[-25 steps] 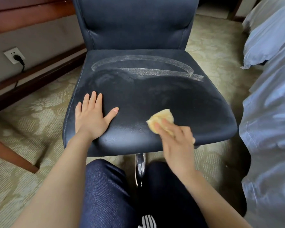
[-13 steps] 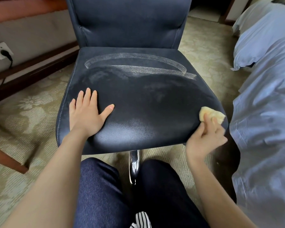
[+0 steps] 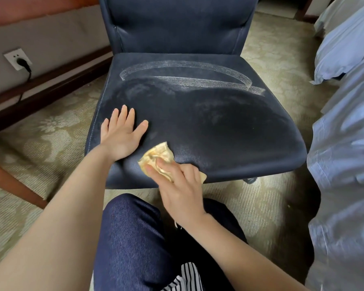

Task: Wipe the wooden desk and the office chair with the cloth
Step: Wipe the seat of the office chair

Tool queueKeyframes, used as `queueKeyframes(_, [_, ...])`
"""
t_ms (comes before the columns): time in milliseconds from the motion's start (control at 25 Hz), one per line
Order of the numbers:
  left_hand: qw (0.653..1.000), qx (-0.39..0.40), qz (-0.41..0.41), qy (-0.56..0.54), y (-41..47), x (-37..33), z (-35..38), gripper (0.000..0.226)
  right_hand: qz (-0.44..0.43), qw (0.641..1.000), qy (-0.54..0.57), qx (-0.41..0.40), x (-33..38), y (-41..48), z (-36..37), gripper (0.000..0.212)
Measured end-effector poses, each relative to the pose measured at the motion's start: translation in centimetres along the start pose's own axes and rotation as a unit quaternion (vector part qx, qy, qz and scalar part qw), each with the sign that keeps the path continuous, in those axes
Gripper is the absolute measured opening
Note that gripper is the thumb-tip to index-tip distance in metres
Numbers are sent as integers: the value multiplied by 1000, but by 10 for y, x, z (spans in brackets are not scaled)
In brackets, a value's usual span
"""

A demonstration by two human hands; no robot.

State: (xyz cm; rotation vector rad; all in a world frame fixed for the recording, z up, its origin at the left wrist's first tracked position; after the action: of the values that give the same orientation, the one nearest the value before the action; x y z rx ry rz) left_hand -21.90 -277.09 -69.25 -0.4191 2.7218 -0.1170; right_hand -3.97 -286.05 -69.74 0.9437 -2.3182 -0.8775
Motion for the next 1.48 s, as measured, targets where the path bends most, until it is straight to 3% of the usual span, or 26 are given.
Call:
queueKeyframes(80, [1000, 1, 5, 8, 1, 0, 1, 64, -3, 1000, -15, 13, -18, -5, -10, 36])
queueKeyframes(200, [999, -18, 30, -17, -5, -3, -2, 58, 73, 996, -50, 13, -64, -12, -37, 32])
queueKeyframes(320, [990, -78, 109, -50, -30, -3, -10, 50, 151, 986, -67, 2, -109, -9, -66, 26])
queueKeyframes(400, [982, -124, 119, -77, -54, 7, -11, 49, 218, 973, -72, 14, -130, 0, -74, 27])
queueKeyframes(520, [982, -127, 72, -117, -90, 27, 3, 87, 330, 941, -77, 21, -138, 16, -63, 29])
queueKeyframes(600, [982, -122, 51, -134, -112, 39, 14, 112, 347, 933, -91, 35, -129, 33, -49, 31])
queueKeyframes(840, [965, -137, 3, -224, -133, 58, 33, 123, 244, 954, -91, 148, -61, 92, 11, 30])
queueKeyframes(1080, [953, -149, -6, -264, -135, 61, 31, 118, 36, 992, 45, 116, 55, 70, 31, 36])
queueKeyframes(1240, [961, -144, -1, -235, -134, 65, 28, 116, -110, 989, 47, 90, 54, 35, 23, 41])
queueKeyframes(1320, [965, -143, 0, -219, -133, 66, 27, 116, -112, 991, 31, 64, 30, 18, 13, 41])
queueKeyframes(1480, [972, -127, -10, -198, -131, 69, 30, 120, -15, 999, -33, -8, -37, -14, -17, 38])
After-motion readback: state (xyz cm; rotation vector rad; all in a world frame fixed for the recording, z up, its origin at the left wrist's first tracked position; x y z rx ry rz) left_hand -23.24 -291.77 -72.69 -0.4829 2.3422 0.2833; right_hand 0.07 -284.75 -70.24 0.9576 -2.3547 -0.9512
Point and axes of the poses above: each hand's wrist, its own y-axis towards the middle knuckle, its own z-axis out of the palm, x = y × z, the point moved 7 cm from there along y, towards the middle knuckle, and after that the axes turned 7 degrees about x, right-handed, at the moved point
